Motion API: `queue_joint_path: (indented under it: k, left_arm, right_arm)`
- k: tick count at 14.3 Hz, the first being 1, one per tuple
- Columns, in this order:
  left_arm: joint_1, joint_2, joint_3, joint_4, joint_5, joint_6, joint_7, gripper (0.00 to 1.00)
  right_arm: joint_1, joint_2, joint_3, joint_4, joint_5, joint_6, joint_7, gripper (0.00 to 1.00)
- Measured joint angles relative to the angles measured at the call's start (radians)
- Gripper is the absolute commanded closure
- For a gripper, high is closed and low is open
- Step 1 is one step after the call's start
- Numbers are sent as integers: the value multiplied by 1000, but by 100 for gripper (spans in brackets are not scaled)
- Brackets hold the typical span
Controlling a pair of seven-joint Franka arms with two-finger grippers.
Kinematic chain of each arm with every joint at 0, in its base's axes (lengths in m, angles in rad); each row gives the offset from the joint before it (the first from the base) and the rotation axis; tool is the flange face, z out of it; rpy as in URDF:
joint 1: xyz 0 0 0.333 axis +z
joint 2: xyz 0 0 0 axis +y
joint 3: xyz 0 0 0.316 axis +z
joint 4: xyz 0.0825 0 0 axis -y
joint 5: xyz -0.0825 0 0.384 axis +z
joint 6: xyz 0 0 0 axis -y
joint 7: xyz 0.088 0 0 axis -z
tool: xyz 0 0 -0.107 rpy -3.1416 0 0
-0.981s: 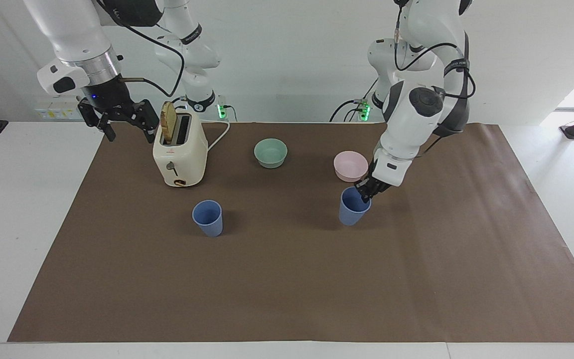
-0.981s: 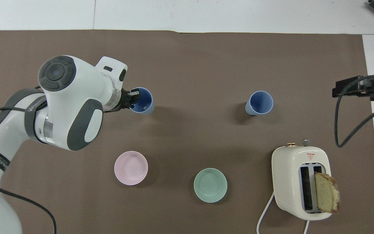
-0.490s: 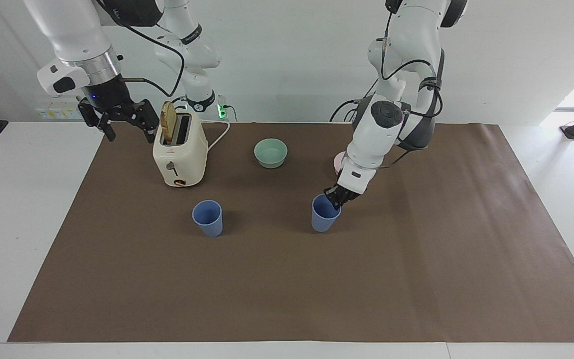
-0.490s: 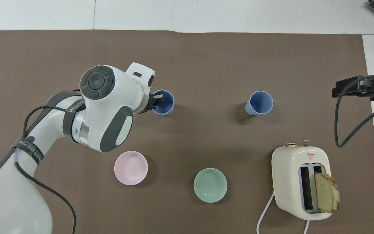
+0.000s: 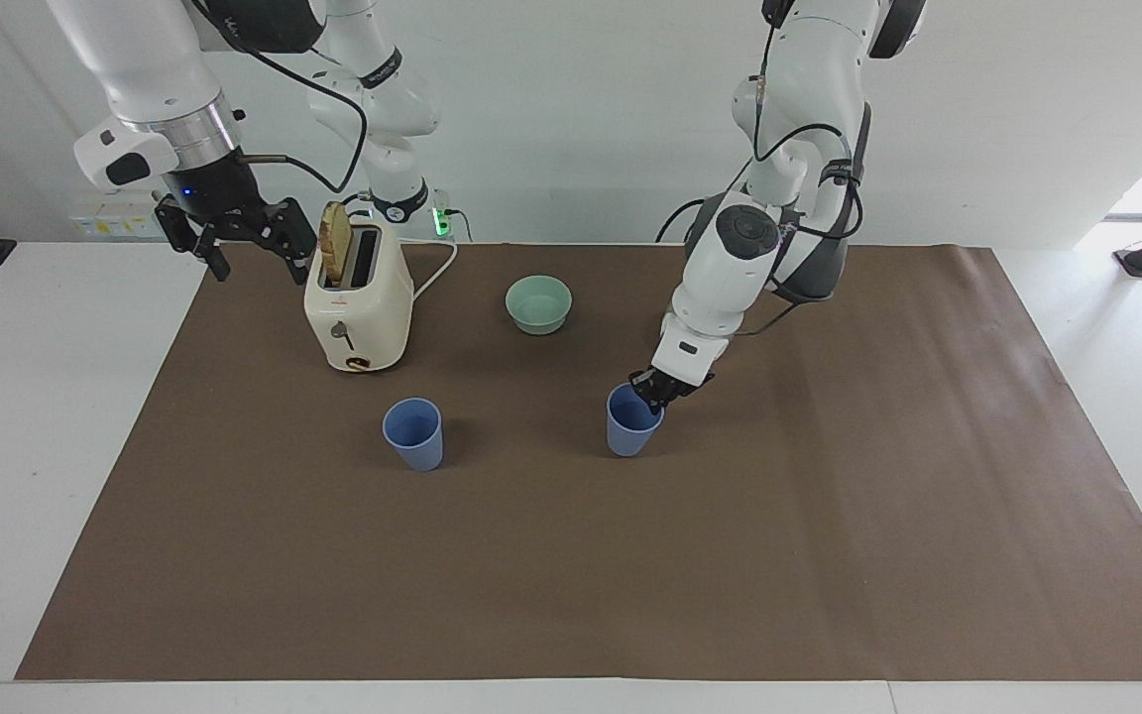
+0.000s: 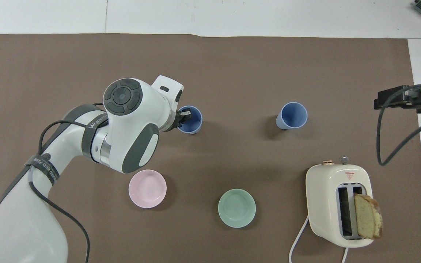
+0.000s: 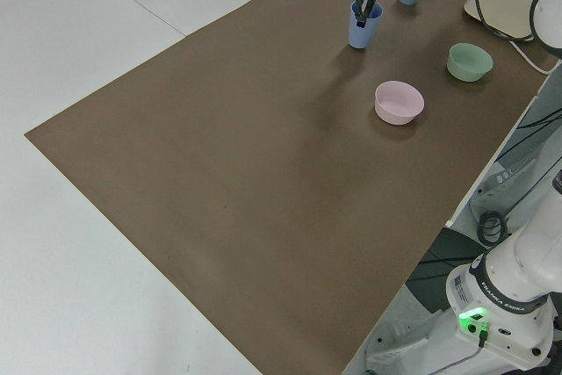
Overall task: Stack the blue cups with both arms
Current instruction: 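Release the cup and withdraw the left gripper while the right gripper reaches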
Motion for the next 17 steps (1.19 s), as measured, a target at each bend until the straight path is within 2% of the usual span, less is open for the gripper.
queue_joint_path:
  k: [1, 2, 5, 7, 10, 13, 17]
  left_arm:
    - [-1, 2, 0, 0, 0, 0, 0, 82]
    - [-1, 3, 0, 0, 0, 0, 0, 60]
    - [-1, 4, 0, 0, 1, 0, 0, 20]
    - [-1, 4, 1, 0, 7, -2, 0, 0]
    - [4, 1, 16, 28, 56, -55, -3, 0]
    - [49, -14, 33, 86, 106, -139, 1, 0]
    - [153, -91, 35, 98, 113, -259, 157, 0]
  right_arm:
    - [0, 0, 0, 0, 0, 0, 0, 0]
    - [0, 0, 0, 0, 0, 0, 0, 0]
    - [0, 0, 0, 0, 0, 0, 0, 0]
    - [0, 0, 0, 0, 0, 0, 0, 0]
    - [1, -1, 2, -16, 1, 4, 0, 0]
    - [6, 1, 10, -51, 2, 77, 0, 0]
    - [9, 19, 13, -93, 3, 119, 0, 0]
